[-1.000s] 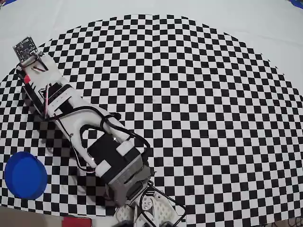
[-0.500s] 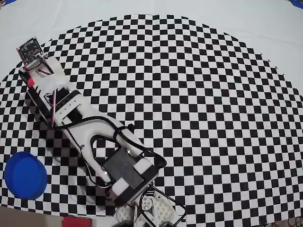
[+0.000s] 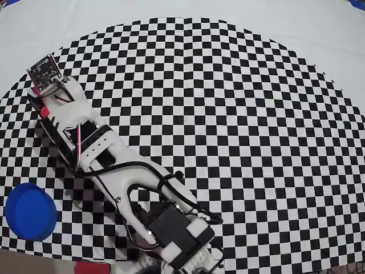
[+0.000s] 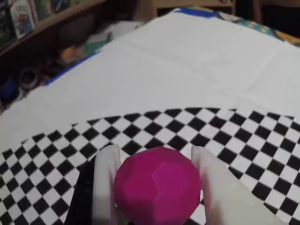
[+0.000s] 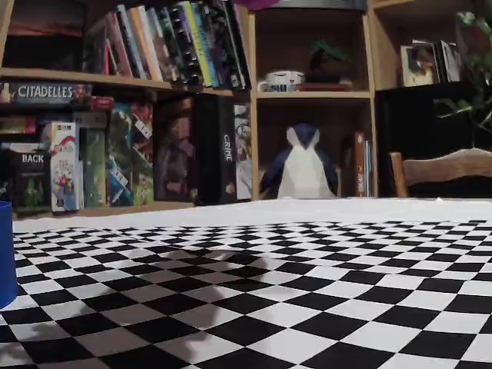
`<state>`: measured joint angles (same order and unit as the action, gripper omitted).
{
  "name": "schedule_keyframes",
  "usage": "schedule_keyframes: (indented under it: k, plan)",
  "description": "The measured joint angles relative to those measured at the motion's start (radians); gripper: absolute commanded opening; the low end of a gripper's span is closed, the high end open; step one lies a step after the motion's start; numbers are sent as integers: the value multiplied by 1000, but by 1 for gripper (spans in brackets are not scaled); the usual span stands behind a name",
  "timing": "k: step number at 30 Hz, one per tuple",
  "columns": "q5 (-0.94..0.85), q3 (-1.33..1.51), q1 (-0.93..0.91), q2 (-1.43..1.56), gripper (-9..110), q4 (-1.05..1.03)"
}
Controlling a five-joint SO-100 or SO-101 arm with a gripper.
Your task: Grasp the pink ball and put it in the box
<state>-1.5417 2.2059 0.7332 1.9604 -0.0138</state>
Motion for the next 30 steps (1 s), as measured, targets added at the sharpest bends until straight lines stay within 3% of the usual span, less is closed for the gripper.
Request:
schedule_keyframes:
  k: [30]
  plan:
    - [0, 49, 189, 20, 0, 0]
